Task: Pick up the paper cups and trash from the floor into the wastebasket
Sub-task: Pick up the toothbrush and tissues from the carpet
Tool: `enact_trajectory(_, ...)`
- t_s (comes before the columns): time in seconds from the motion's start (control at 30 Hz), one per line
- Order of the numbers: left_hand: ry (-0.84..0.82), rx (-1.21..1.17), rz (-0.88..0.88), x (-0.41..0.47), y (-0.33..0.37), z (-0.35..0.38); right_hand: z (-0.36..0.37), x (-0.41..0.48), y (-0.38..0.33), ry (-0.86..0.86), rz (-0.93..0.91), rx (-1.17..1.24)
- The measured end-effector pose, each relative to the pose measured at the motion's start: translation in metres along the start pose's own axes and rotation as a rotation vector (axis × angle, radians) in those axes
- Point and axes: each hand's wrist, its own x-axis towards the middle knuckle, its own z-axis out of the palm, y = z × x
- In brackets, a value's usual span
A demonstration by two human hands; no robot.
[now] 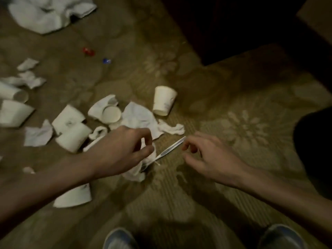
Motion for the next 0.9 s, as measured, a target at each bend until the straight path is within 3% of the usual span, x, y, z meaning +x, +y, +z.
enact_trajectory(0.2, 0.058, -0.183, -0.235, -0.029, -0.056, 0.078, 0.064, 0.04, 0.006, -0.11, -0.06, -0.166)
enact_trajectory(0.53, 0.082, -0.361, -0.284, -0.018, -0.072, 0.148, 0.091, 0.06, 0.031, -0.227, -0.109, -0.451)
enact_trajectory(0.9, 0.448, -0.607, -0.365, -0.027, -0.052, 0.155, 0.065, 0.051, 0.046, -0.418, 0.08, -0.216)
